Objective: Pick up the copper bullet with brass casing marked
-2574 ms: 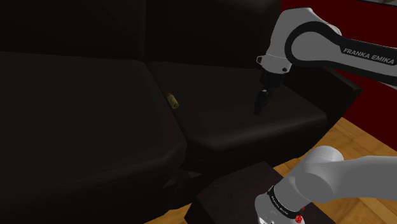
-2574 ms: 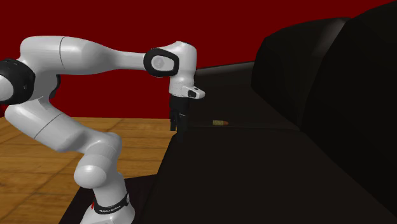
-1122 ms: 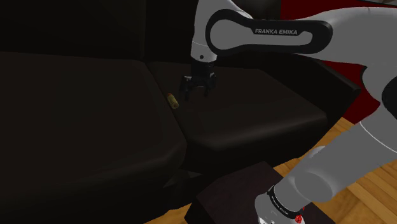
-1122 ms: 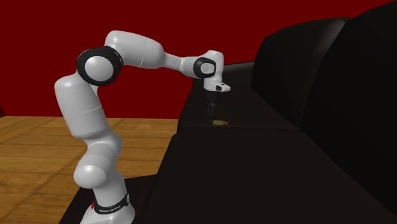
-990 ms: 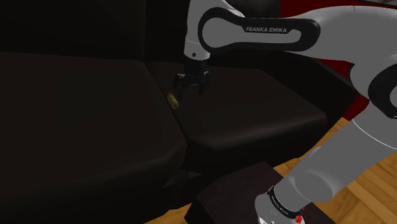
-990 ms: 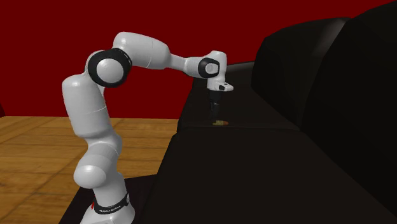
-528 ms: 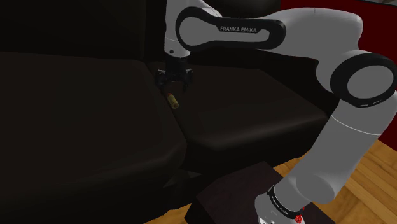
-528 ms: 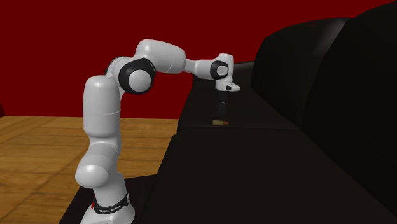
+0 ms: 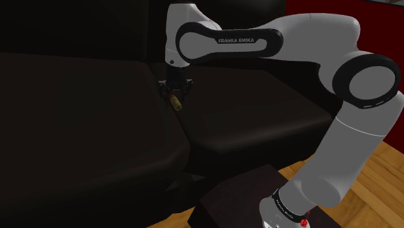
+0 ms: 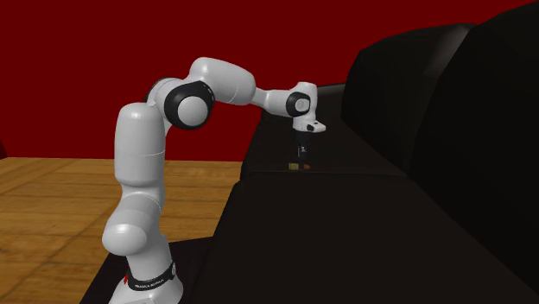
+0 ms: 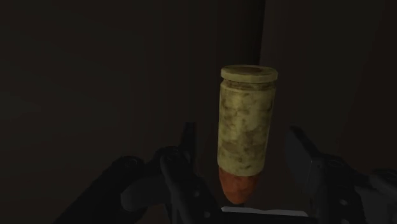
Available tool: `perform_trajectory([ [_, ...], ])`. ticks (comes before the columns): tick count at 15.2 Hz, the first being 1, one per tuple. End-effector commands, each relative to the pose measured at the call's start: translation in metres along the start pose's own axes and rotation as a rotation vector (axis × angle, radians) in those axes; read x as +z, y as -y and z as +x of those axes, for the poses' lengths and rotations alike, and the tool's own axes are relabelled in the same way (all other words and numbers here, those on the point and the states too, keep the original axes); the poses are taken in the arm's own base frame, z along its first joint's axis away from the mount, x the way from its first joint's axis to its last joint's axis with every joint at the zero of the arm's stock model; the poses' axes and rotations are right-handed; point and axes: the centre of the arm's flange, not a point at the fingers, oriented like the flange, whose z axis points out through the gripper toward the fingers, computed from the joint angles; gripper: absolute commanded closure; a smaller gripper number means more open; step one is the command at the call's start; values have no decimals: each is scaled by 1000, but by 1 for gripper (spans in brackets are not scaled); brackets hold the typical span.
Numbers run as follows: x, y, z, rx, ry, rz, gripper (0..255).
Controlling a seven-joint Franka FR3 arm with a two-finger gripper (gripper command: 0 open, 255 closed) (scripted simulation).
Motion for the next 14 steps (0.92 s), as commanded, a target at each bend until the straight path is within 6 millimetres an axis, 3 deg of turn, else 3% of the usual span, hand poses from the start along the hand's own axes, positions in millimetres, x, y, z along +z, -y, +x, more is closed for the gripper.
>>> perform_trajectory([
  [1,1,0,0,0,0,0,255],
  [9,0,0,0,0,0,0,255],
  [14,-26,-3,-1,0,0,0,255],
])
